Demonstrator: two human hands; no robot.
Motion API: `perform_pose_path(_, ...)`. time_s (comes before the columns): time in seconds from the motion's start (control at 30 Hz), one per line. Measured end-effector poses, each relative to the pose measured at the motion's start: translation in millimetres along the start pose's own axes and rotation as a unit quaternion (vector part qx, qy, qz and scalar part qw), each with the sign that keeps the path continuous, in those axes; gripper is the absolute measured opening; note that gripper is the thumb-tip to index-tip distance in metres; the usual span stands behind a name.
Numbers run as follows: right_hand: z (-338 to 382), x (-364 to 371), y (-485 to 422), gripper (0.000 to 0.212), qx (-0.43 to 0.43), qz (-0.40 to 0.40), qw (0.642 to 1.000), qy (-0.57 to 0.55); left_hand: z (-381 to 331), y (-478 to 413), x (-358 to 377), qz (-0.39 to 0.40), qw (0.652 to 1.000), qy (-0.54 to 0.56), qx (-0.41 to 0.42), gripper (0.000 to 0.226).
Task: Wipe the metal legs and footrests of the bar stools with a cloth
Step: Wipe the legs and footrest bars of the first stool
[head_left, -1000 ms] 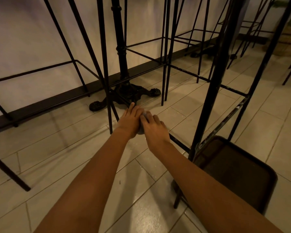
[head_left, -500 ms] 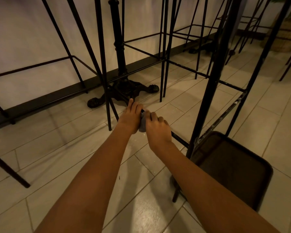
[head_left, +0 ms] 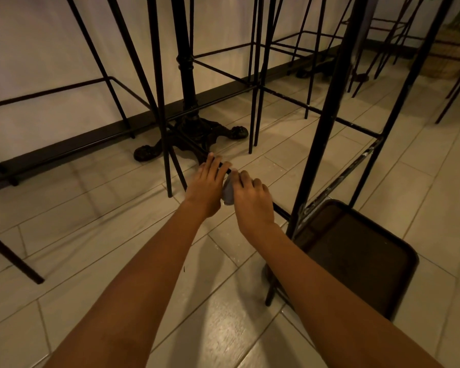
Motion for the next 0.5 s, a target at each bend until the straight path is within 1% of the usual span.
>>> perform_pose_path(0.1,-0.8,-6.1,4.1,0.067,0.001,0.028,1.000,-0.003,-5.8,7.2,-0.3,-0.012,1.000,0.005,-0.001,0.082)
perform_pose_path(0.23,-6.5,-11.4,18.2,0.077,-0.018,0.098,0.995,0.001,-12.6,12.7,-3.9,-0.035,0.999,0.012,0.014,0.079)
perform_pose_path(0.3,-9.8,-16.1,24.6,0.079,-0.002,0.108,0.994,0.017,-18.1,16.7,-3.4,-0.044,0.999,0.014,0.025,0.077)
perform_pose_path(0.4,-7.6,-15.8,24.1,0.076,0.009,0.125,0.992,0.027,-22.9,19.5,-3.9,-0.048,0.998,0.028,0.023,0.077)
perform_pose_path(0.5,-5.0,-12.8,15.1,0.075,0.016,0.131,0.991,0.007,-24.9,17.2,-4.3,-0.038,0.998,0.042,0.019,0.076)
Point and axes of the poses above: each hand's wrist, its own y-axis away from the middle knuckle, its own x-axis out of the palm, z = x × y, the point moved 5 cm from there along -y, towards the middle knuckle, and after that the axes turned 3 degrees about -z, right-handed, at the moved point
